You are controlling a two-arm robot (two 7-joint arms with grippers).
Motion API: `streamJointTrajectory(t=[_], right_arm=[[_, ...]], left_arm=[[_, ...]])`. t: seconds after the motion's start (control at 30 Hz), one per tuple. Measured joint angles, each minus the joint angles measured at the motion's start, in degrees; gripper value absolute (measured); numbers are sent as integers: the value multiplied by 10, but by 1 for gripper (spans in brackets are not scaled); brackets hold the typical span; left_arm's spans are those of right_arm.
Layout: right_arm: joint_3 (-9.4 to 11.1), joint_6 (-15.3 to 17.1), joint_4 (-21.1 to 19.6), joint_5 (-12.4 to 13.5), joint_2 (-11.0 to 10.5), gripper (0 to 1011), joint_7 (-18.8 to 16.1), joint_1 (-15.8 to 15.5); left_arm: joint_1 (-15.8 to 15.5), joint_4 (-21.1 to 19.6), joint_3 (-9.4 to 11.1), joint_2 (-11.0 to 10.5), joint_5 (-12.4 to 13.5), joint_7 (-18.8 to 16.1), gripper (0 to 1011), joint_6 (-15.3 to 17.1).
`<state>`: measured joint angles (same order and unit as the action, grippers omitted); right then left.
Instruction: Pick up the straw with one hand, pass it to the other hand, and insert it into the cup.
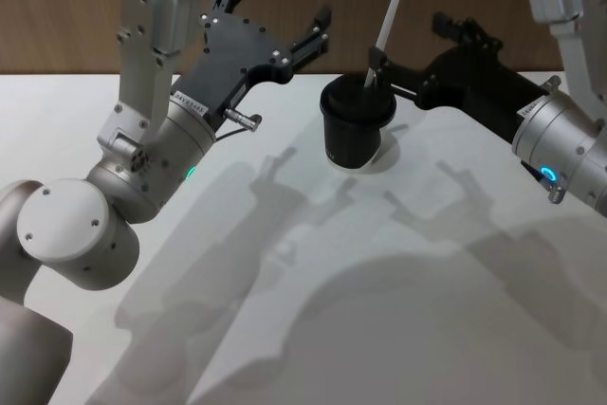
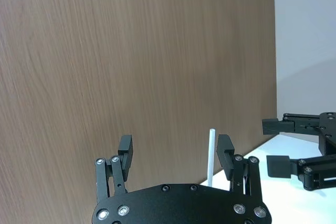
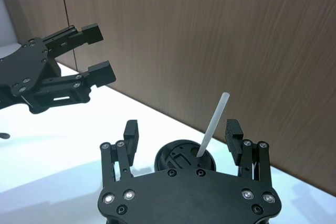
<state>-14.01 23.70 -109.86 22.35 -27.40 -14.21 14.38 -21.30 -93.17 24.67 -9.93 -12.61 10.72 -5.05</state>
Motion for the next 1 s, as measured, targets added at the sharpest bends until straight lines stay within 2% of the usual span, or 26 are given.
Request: streamJointTrajectory(t=[0.47, 1.0], right_arm=[[-5, 20, -1, -3, 5, 1001, 6, 0], [-7, 26, -2, -4, 6, 1001, 8, 0]], left_arm=[[-4, 5, -2, 3, 0, 5, 1003, 8], [-6, 7, -3, 3, -1, 6, 1003, 11]])
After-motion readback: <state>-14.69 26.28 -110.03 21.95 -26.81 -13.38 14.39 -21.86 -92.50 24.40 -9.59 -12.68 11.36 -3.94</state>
